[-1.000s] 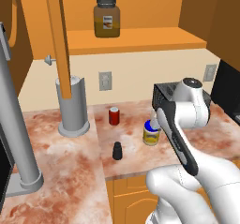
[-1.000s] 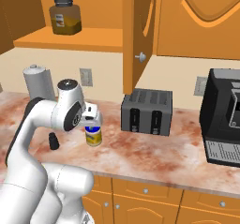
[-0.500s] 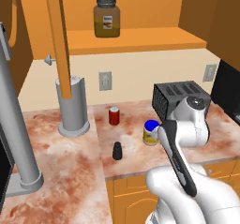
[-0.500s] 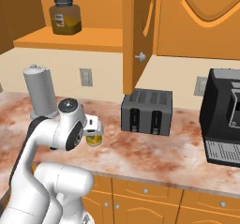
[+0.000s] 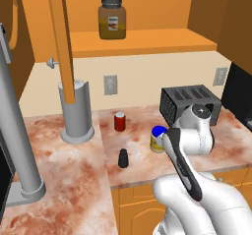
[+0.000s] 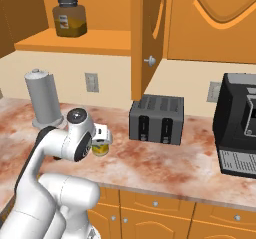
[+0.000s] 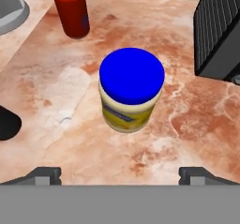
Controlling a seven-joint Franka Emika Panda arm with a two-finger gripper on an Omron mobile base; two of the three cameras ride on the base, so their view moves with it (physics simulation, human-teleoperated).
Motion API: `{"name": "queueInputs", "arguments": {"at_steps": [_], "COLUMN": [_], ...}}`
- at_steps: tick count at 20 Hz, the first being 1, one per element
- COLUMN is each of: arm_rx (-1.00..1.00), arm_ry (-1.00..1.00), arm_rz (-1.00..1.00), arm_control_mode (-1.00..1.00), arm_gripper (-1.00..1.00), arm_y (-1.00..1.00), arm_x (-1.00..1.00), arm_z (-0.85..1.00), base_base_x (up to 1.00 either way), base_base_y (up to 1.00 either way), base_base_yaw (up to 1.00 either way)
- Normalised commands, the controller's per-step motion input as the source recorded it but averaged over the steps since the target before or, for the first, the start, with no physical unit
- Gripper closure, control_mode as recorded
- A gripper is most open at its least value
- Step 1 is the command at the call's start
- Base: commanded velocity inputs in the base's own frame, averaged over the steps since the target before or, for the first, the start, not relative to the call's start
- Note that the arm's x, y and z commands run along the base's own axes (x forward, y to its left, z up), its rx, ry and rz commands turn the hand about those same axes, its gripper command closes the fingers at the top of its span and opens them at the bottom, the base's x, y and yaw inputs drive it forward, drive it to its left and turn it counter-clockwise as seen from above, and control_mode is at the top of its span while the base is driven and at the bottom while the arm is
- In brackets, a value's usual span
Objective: Pick the mayonnaise and shaker from the counter and place them in the cabinet.
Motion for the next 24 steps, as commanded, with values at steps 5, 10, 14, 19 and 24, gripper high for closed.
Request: {"name": "queueInputs", "arguments": {"at_steps": [5,10,14,19,24], "arm_rx": [0.03,0.07,0.06,0.03,0.01], "arm_ry": [0.0,0.0,0.01,0.0,0.0], "arm_rz": [0.0,0.0,0.0,0.0,0.0], "arm_control_mode": [-1.0,-1.0,-1.0,-1.0,-1.0], "arm_gripper": [-1.0,-1.0,-1.0,-1.0,-1.0], "arm_y": [0.0,0.0,0.0,0.05,0.13], "arm_x": [0.4,0.32,0.29,0.28,0.22], "arm_z": [-0.23,-0.41,-0.44,-0.34,-0.3], "base_base_x": [0.0,0.0,0.0,0.0,0.0], "base_base_y": [0.0,0.0,0.0,0.0,0.0], "base_base_yaw": [0.0,0.0,0.0,0.0,0.0]}}
